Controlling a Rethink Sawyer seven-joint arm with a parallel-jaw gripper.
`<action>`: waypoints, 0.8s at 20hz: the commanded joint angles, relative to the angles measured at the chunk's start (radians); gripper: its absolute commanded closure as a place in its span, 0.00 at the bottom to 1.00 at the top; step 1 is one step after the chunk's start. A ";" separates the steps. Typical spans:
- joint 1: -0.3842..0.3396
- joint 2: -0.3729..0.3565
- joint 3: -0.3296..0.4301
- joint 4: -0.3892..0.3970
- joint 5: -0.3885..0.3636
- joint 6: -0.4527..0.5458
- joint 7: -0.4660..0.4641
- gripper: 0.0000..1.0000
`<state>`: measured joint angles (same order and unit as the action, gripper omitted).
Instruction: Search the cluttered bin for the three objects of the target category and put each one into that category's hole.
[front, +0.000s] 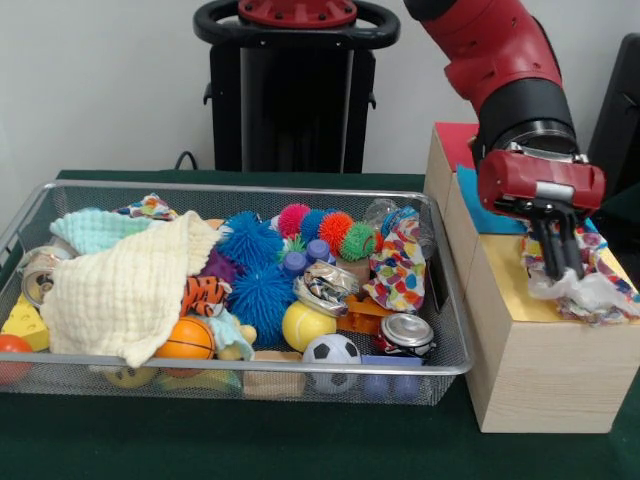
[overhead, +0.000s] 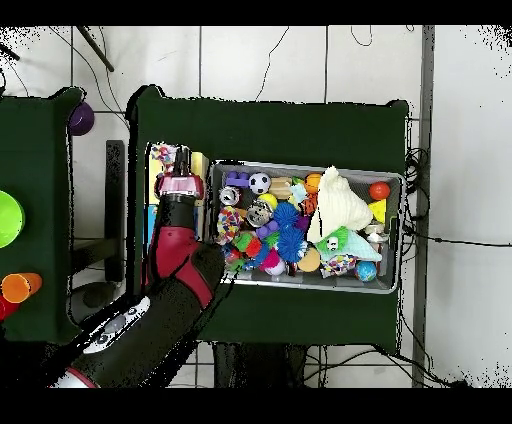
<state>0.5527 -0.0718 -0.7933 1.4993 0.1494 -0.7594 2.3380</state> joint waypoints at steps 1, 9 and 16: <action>-0.065 -0.026 0.170 -0.051 -0.114 0.140 0.081 1.00; -0.087 -0.084 0.232 -0.066 -0.187 0.282 0.088 1.00; -0.092 -0.147 0.298 -0.066 -0.237 0.375 0.077 1.00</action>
<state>0.4866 -0.1789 -0.7051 1.4981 -0.0318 -0.5420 2.3380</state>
